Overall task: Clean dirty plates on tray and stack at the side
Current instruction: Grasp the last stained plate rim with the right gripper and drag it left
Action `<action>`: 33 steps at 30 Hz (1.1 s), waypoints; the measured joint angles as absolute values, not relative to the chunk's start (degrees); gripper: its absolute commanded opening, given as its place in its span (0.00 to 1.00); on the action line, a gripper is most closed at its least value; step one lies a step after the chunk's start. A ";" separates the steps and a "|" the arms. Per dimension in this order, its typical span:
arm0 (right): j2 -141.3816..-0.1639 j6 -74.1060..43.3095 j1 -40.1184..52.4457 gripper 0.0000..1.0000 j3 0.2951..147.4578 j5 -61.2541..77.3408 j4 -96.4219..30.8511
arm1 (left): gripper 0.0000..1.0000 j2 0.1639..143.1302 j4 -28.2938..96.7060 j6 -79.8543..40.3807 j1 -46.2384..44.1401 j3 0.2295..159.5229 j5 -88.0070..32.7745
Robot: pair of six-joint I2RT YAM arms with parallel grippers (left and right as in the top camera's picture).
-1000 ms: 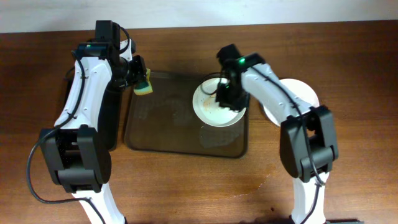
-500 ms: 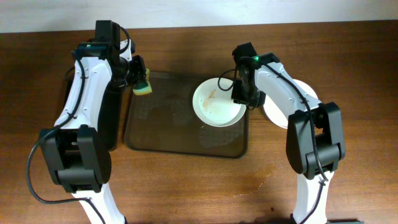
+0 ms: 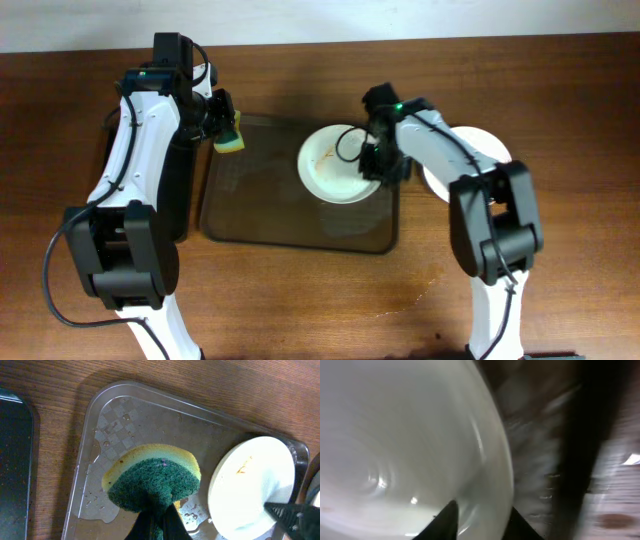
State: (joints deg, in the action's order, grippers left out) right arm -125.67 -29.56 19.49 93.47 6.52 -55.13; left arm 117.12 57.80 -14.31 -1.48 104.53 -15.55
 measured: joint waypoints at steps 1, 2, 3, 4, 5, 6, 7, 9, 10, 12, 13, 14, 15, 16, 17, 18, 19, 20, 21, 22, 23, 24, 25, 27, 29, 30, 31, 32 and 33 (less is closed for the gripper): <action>-125.67 -29.91 20.32 0.22 93.47 7.01 -54.59 | 0.01 117.12 57.78 -14.33 -1.48 104.53 -15.55; -125.71 -30.41 21.23 0.22 93.47 7.20 -54.04 | 0.01 117.12 57.80 -14.31 -1.48 104.53 -15.55; -125.71 -30.74 22.28 0.22 93.47 7.44 -53.34 | 0.01 117.12 57.78 -14.31 -1.48 104.53 -15.55; -125.73 -31.42 23.70 0.22 93.47 7.62 -52.40 | 0.01 117.12 57.78 -14.33 -1.48 104.53 -15.55; -125.75 -31.94 24.99 0.23 93.47 7.60 -51.75 | 0.01 117.12 57.78 -14.33 -1.48 104.53 -15.55; -125.75 -32.34 25.91 0.25 93.47 7.38 -51.29 | 0.01 117.12 57.78 -14.31 -1.48 104.53 -15.55; -125.75 -33.17 27.20 0.27 93.47 6.37 -50.39 | 0.01 117.12 57.78 -14.31 -1.48 104.53 -15.55; -125.75 -33.67 27.99 0.30 93.47 5.21 -49.69 | 0.01 117.12 57.78 -14.31 -1.48 104.53 -15.55; -125.75 -33.85 28.18 0.30 93.47 4.51 -48.88 | 0.01 117.12 57.78 -14.31 -1.48 104.53 -15.55; -125.75 -34.33 27.81 0.31 93.47 3.46 -46.98 | 0.01 117.12 57.78 -14.33 -1.48 104.53 -15.55; -125.82 -34.39 27.40 0.31 93.45 3.07 -46.02 | 0.01 117.12 57.78 -14.31 -1.48 104.53 -15.55; -125.89 -34.50 26.85 0.31 93.45 2.81 -44.71 | 0.01 117.12 57.78 -14.31 -1.48 104.53 -15.55; -125.95 -34.48 26.37 0.30 93.45 2.57 -44.03 | 0.01 117.12 57.78 -14.31 -1.48 104.53 -15.55; -125.97 -34.48 25.85 0.30 93.45 2.39 -43.20 | 0.01 117.12 57.78 -14.31 -1.48 104.53 -15.55; -126.04 -34.44 25.47 0.27 93.45 2.37 -42.78 | 0.01 117.12 57.78 -14.31 -1.48 104.53 -15.55; -126.08 -34.44 25.28 0.25 93.45 2.35 -42.72 | 0.01 117.12 57.78 -14.31 -1.48 104.53 -15.55; -126.08 -34.41 25.26 0.23 93.45 2.28 -42.70 | 0.01 117.12 57.78 -14.33 -1.48 104.53 -15.55; -126.10 -34.41 25.32 0.20 93.45 2.22 -42.70 | 0.01 117.12 57.78 -14.31 -1.48 104.53 -15.55; -126.15 -34.28 25.43 0.17 93.45 2.20 -42.70 | 0.01 117.12 57.78 -14.31 -1.56 104.53 -15.55; -126.19 -34.37 25.61 0.12 93.45 2.20 -42.63 | 0.01 117.12 57.78 -14.31 -1.69 104.53 -15.53; -126.19 -34.37 25.76 0.06 93.45 2.20 -42.70 | 0.01 117.12 57.78 -14.31 -1.91 104.53 -15.53; -126.23 -34.50 25.91 0.04 93.45 2.22 -42.81 | 0.01 117.12 57.78 -14.31 -2.20 104.53 -15.53; -126.23 -34.63 26.02 0.04 93.45 2.15 -42.96 | 0.01 117.12 57.78 -14.33 -2.57 104.53 -15.51; -126.19 -34.44 26.02 0.04 93.62 2.46 -43.11 | 0.01 117.14 57.76 -14.31 -3.75 104.53 -15.09; -126.17 -34.41 26.02 0.04 93.69 2.48 -43.27 | 0.01 117.14 57.69 -14.31 -5.06 104.53 -13.43; -126.19 -34.15 26.02 0.04 93.71 2.63 -43.35 | 0.01 117.12 57.67 -14.28 -5.76 104.53 -12.51; -126.17 -33.98 26.02 0.04 93.73 2.66 -43.44 | 0.01 117.14 57.63 -14.28 -6.83 104.53 -10.83; -126.17 -33.56 26.02 0.04 93.76 2.85 -43.44 | 0.01 117.12 57.58 -14.28 -7.70 104.53 -9.52; -126.17 -32.93 26.02 0.04 93.76 3.05 -43.42 | 0.01 117.14 57.32 -14.28 -8.43 104.53 -8.38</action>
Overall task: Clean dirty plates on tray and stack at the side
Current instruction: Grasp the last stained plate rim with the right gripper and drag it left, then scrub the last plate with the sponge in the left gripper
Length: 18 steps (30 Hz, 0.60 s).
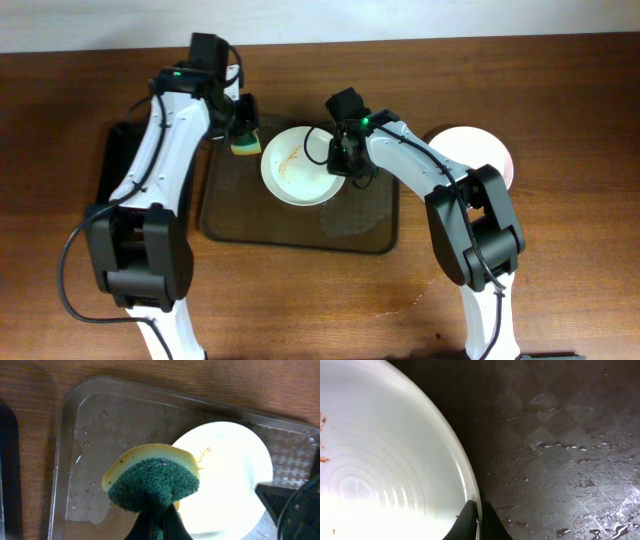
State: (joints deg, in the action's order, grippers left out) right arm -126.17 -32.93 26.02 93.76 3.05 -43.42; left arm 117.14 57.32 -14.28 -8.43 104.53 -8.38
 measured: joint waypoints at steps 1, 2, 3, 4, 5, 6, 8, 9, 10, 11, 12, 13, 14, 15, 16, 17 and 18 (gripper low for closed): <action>-126.17 -32.03 26.02 0.04 93.76 3.77 -43.38 | 0.01 117.14 56.93 -14.09 -9.13 104.53 -7.29; -126.19 -30.94 26.02 0.04 93.76 4.38 -43.24 | 0.01 117.14 56.10 -13.39 -10.04 104.53 -6.24; -126.17 -30.02 26.02 0.04 93.73 4.86 -43.20 | 0.01 117.23 55.66 -12.64 -10.63 104.53 -5.65; -126.17 -29.15 26.02 0.04 93.73 5.56 -43.20 | 0.01 117.38 55.16 -11.64 -11.18 104.53 -5.23; -126.19 -27.97 26.02 0.04 93.73 6.79 -43.11 | 0.01 117.69 54.65 -10.48 -11.88 104.53 -4.80; -126.19 -27.07 26.02 0.04 93.73 7.75 -42.94 | 0.01 118.24 54.59 -9.58 -12.45 104.53 -4.43; -126.28 -25.80 26.00 0.04 93.67 9.96 -42.48 | 0.01 119.39 54.39 -8.51 -13.04 104.53 -4.38; -126.39 -25.15 25.87 0.04 93.62 11.46 -42.26 | 0.01 120.77 54.37 -7.84 -13.28 104.53 -4.47; -126.48 -24.73 25.76 0.04 93.58 12.43 -42.13 | 0.01 122.21 54.37 -7.03 -13.34 104.53 -4.78; -126.54 -24.21 25.58 0.04 93.56 13.47 -42.09 | 0.01 123.44 54.37 -6.24 -13.34 104.53 -5.74; -126.63 -23.94 25.47 0.04 93.56 14.26 -42.04 | 0.01 124.75 54.37 -5.23 -13.34 104.53 -6.92; -126.72 -23.68 25.23 0.04 93.51 15.05 -41.91 | 0.01 125.93 54.39 -4.60 -13.32 104.53 -7.84; -126.72 -23.55 25.08 0.04 93.51 15.55 -41.91 | 0.01 127.44 54.39 -3.84 -13.34 104.53 -8.99; -126.74 -23.49 25.04 0.04 93.47 15.81 -41.82 | 0.01 128.35 54.39 -3.44 -13.34 104.53 -9.54; -126.78 -23.49 25.04 0.04 93.47 15.99 -41.74 | 0.01 129.38 54.33 -2.70 -13.34 104.53 -10.09; -126.85 -23.35 24.93 0.04 93.45 16.12 -41.71 | 0.01 130.10 54.15 -2.04 -13.34 104.53 -10.35; -126.98 -23.33 24.88 0.04 93.45 16.40 -41.65 | 0.01 131.11 54.06 -0.84 -13.34 104.55 -10.76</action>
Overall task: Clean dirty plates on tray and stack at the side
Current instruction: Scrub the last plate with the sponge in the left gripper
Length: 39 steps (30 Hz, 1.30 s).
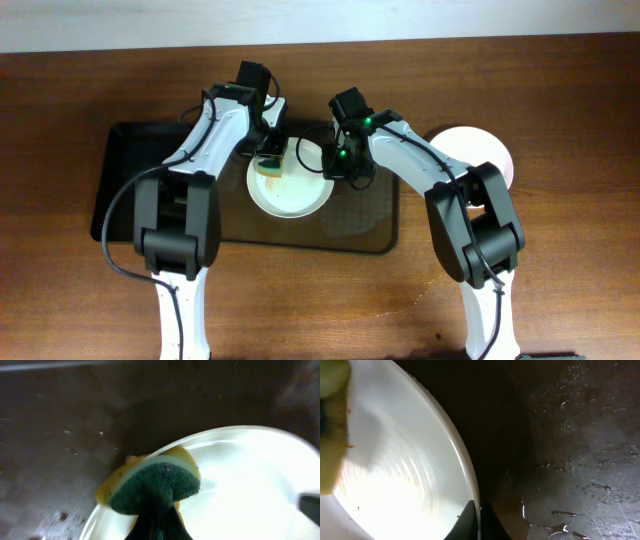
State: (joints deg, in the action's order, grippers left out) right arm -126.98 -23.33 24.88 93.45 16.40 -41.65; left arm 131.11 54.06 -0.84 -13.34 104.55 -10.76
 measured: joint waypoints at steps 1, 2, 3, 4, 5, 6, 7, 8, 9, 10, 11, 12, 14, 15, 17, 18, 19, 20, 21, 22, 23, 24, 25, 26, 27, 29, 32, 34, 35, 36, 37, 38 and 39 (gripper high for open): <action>-127.17 -23.38 24.88 0.04 93.47 16.67 -41.47 | 0.01 131.90 54.08 0.03 -13.34 104.60 -11.16; -127.33 -23.35 24.80 0.04 93.47 17.08 -41.34 | 0.01 132.42 54.24 0.97 -13.32 104.97 -11.53; -127.39 -23.38 24.67 0.04 93.47 17.39 -41.25 | 0.01 132.77 54.68 1.80 -13.21 105.47 -11.81; -127.55 -23.38 24.49 0.04 93.47 17.93 -41.12 | 0.01 133.34 55.33 3.09 -13.04 106.15 -12.32; -127.59 -23.38 24.43 0.04 93.47 18.11 -41.06 | 0.01 133.62 56.51 3.55 -13.02 106.52 -12.49; -127.59 -23.38 24.40 0.05 93.47 18.20 -41.06 | 0.01 134.06 58.02 4.40 -12.97 107.31 -12.91; -127.63 -23.29 24.40 0.05 93.47 18.35 -41.06 | 0.01 134.61 60.93 6.13 -12.88 108.25 -13.82; -127.68 -23.09 24.40 0.05 93.47 18.46 -41.01 | 0.01 134.74 64.97 8.08 -12.67 108.36 -14.79; -127.74 -22.39 24.43 0.05 93.47 18.87 -40.77 | 0.01 134.78 67.40 10.72 -12.58 108.25 -15.49; -127.79 -22.17 24.43 0.05 93.47 19.18 -40.66 | 0.01 135.26 72.05 12.14 -12.60 108.18 -16.73; -127.79 -22.00 24.43 0.05 93.47 19.22 -40.60 | 0.01 135.52 74.39 13.78 -12.67 108.14 -17.47; -127.81 -21.89 24.47 0.05 93.47 19.44 -40.51 | 0.01 135.85 77.23 15.57 -12.82 107.96 -17.91; -127.90 -21.71 24.47 0.05 93.45 19.66 -40.38 | 0.01 136.62 81.19 18.00 -13.19 107.53 -18.79; -127.90 -21.54 24.47 0.05 93.45 19.68 -40.38 | 0.01 136.94 82.61 19.35 -13.37 107.39 -19.20; -127.90 -21.50 24.47 0.05 93.45 19.66 -40.36 | 0.01 137.29 84.40 21.30 -13.45 107.33 -19.62; -127.90 -21.41 24.47 0.05 93.47 19.68 -40.38 | 0.01 137.49 85.45 22.65 -13.45 107.13 -20.03; -127.90 -21.32 24.47 0.05 93.47 19.86 -40.29 | 0.01 137.82 86.83 24.12 -13.47 106.96 -20.45; -127.96 -21.19 24.47 0.05 93.47 20.05 -40.21 | 0.01 138.23 87.88 25.82 -13.50 106.69 -21.28; -127.96 -21.06 24.51 0.05 93.45 20.10 -40.21 | 0.01 138.45 88.01 26.94 -13.50 106.56 -21.71; -127.98 -21.02 24.53 0.05 93.47 20.10 -40.21 | 0.01 138.45 87.44 27.53 -13.43 106.48 -21.89; -128.01 -20.97 24.51 0.05 93.47 20.12 -40.21 | 0.01 138.45 86.87 27.64 -13.43 106.43 -21.87; -128.01 -20.97 24.51 0.05 93.47 19.99 -40.01 | 0.01 138.43 85.84 26.92 -13.43 106.26 -21.89; -128.01 -20.95 24.51 0.05 93.47 19.79 -39.83 | 0.01 138.21 84.93 25.54 -13.43 106.17 -21.74; -128.01 -21.04 24.36 0.05 93.47 19.46 -39.57 | 0.01 137.62 82.83 22.11 -13.43 106.08 -20.99; -128.01 -21.12 24.16 0.05 93.47 19.14 -39.35 | 0.01 136.75 80.12 18.44 -13.43 106.02 -19.88; -128.01 -21.93 23.57 0.05 93.51 18.41 -39.11 | 0.01 135.17 73.56 10.48 -13.41 106.15 -17.45; -128.01 -23.44 23.18 0.05 93.65 17.69 -38.89 | 0.01 134.41 64.31 1.74 -13.32 106.74 -15.29; -128.01 -24.27 23.18 0.05 93.69 17.41 -38.85 | 0.01 134.37 57.45 -2.59 -13.54 106.94 -14.76; -128.01 -24.51 23.18 0.05 93.73 17.41 -38.87 | 0.01 134.37 53.52 -4.23 -13.82 106.91 -14.15; -128.01 -24.84 23.18 0.05 93.73 17.41 -38.87 | 0.01 134.56 49.89 -5.41 -14.24 106.96 -13.21; -128.01 -24.99 23.18 0.05 93.73 17.41 -38.87 | 0.01 134.65 46.94 -6.20 -14.76 106.89 -11.90; -128.01 -25.08 23.18 0.05 93.73 17.41 -38.87 | 0.01 134.76 43.77 -6.90 -15.38 106.80 -10.26; -128.01 -25.26 23.18 0.05 93.76 17.41 -38.81 | 0.01 135.00 41.06 -7.20 -15.90 106.80 -8.69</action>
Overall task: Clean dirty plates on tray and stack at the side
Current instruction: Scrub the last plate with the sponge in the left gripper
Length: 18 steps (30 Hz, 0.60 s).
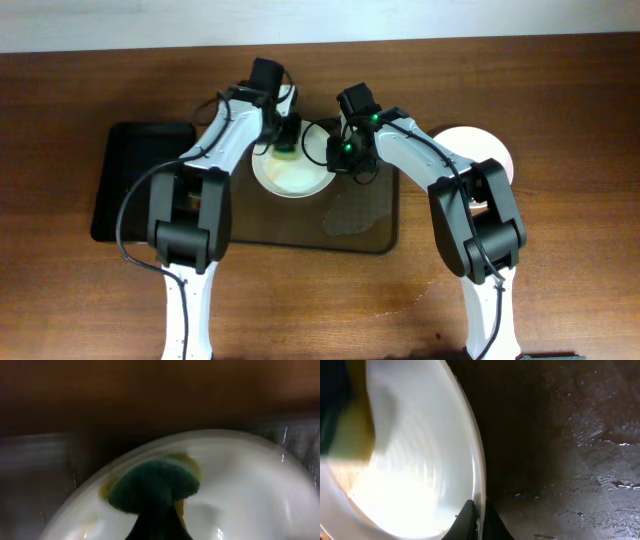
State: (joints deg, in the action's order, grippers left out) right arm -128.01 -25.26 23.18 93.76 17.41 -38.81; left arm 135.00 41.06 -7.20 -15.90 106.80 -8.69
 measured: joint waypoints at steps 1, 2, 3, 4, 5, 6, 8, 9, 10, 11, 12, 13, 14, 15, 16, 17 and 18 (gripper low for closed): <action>-128.01 -25.39 23.18 0.05 93.76 17.39 -38.72 | 0.01 135.31 38.96 -7.38 -16.51 106.80 -7.42; -128.01 -25.50 23.18 0.05 93.76 17.41 -38.74 | 0.01 135.35 37.82 -7.60 -17.04 106.76 -5.85; -128.01 -25.56 23.18 0.05 93.76 17.41 -38.83 | 0.01 135.37 36.99 -7.60 -17.69 106.65 -4.25; -128.01 -25.52 23.18 0.05 93.76 17.39 -38.85 | 0.01 135.37 36.71 -7.60 -18.02 106.59 -3.40; -128.01 -25.54 23.18 0.05 93.76 17.32 -38.81 | 0.01 135.37 36.53 -7.51 -18.35 106.50 -2.50; -128.01 -25.56 23.18 0.05 93.76 17.26 -38.81 | 0.01 135.37 36.67 -7.33 -18.59 106.50 -1.83; -128.01 -25.54 23.18 0.05 93.76 17.26 -38.87 | 0.01 135.37 38.35 -6.90 -18.74 106.76 -1.19; -128.01 -25.47 23.18 0.05 93.76 17.45 -39.03 | 0.01 135.39 41.39 -6.17 -18.72 107.44 -0.67; -128.01 -25.26 23.24 0.05 93.76 17.91 -39.16 | 0.01 135.37 45.19 -5.58 -18.55 108.05 0.21; -128.11 -24.86 23.51 0.05 93.76 18.52 -39.11 | 0.01 135.24 49.65 -5.15 -18.24 108.71 1.91; -128.20 -24.71 23.73 0.05 93.76 18.98 -39.07 | 0.01 135.09 52.42 -5.10 -17.98 108.81 3.31; -128.31 -24.34 24.14 0.05 93.76 19.64 -38.83 | 0.01 134.93 55.37 -5.72 -17.67 108.92 5.50; -128.44 -24.01 24.49 0.05 93.76 20.23 -38.59 | 0.01 134.87 57.56 -6.92 -17.34 108.99 7.62; -128.62 -23.94 25.32 0.05 93.76 21.12 -38.17 | 0.01 134.85 59.55 -9.91 -16.71 108.97 9.82; -128.66 -23.90 25.74 0.05 93.80 21.58 -37.95 | 0.01 134.85 60.53 -12.75 -16.08 108.92 10.96; -128.66 -23.86 25.96 0.05 93.80 21.85 -37.82 | 0.01 134.85 60.95 -14.57 -15.57 108.88 11.03; -128.66 -23.81 26.09 0.05 93.97 22.44 -37.71 | 0.01 134.76 61.34 -17.10 -14.59 108.81 9.91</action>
